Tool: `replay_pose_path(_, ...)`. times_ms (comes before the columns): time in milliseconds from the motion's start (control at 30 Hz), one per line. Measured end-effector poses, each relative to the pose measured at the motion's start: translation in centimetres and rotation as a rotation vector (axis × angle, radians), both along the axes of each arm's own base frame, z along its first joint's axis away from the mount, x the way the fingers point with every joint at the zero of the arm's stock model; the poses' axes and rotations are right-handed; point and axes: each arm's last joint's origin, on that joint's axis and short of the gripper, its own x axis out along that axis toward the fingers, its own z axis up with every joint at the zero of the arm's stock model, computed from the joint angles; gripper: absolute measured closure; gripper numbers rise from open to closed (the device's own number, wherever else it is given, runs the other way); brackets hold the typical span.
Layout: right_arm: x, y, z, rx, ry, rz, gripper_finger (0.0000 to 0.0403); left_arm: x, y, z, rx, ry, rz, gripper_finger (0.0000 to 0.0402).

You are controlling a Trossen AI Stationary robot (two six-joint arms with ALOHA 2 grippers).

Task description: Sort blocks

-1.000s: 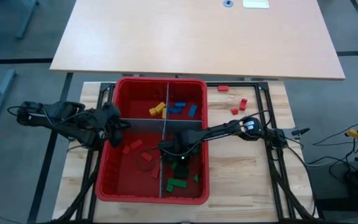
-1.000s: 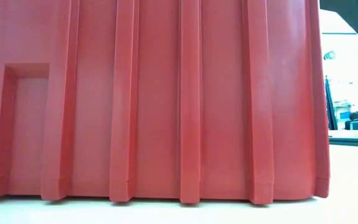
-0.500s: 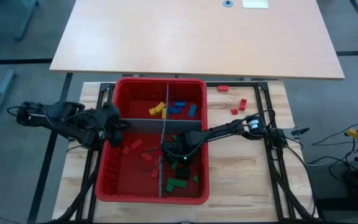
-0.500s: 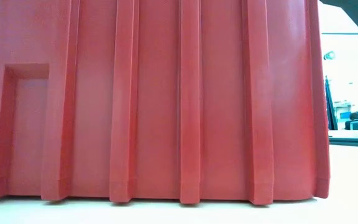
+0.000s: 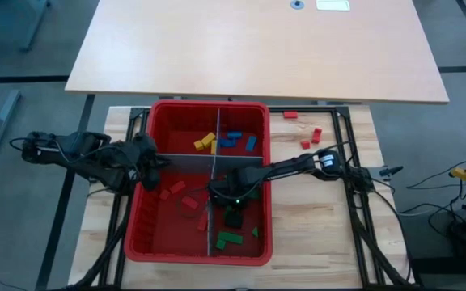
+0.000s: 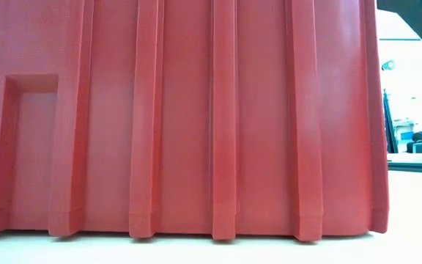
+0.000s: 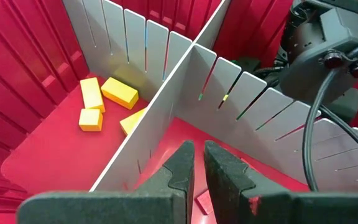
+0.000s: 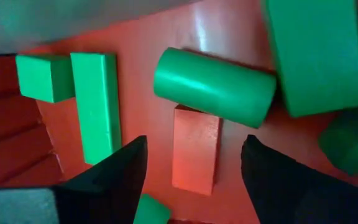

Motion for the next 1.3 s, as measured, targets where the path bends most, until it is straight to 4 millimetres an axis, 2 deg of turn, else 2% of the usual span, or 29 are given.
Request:
replay_pose_path(167,-0.6,-0.2,1.1,-0.020,0.022,-0.011,0.0178,0.0,0.0,0.0,0.000,0.000,0.000,0.0377)
replay_pose_path(533,-2.2,0.1,1.7,-0.038,0.141,0.012,0.0170,0.0,0.0,0.0,0.005,0.001,0.004,0.0377)
replay_pose_path(833,-3.2,0.0,5.1,-0.035,0.072,0.005,0.0181,0.0,0.0,0.0,0.006,0.006,0.004,0.0377)
replay_pose_path(1067,-3.7,1.4,5.2,-0.131,-0.003,0.293,0.0203,-0.1,0.0,-0.1,0.007,0.008,0.005,0.0377)
replay_pose_path(1300,-3.8,2.0,4.7,-0.253,-0.048,0.446,0.0224,-0.1,0.0,-0.2,-0.003,0.018,0.016,0.0377)
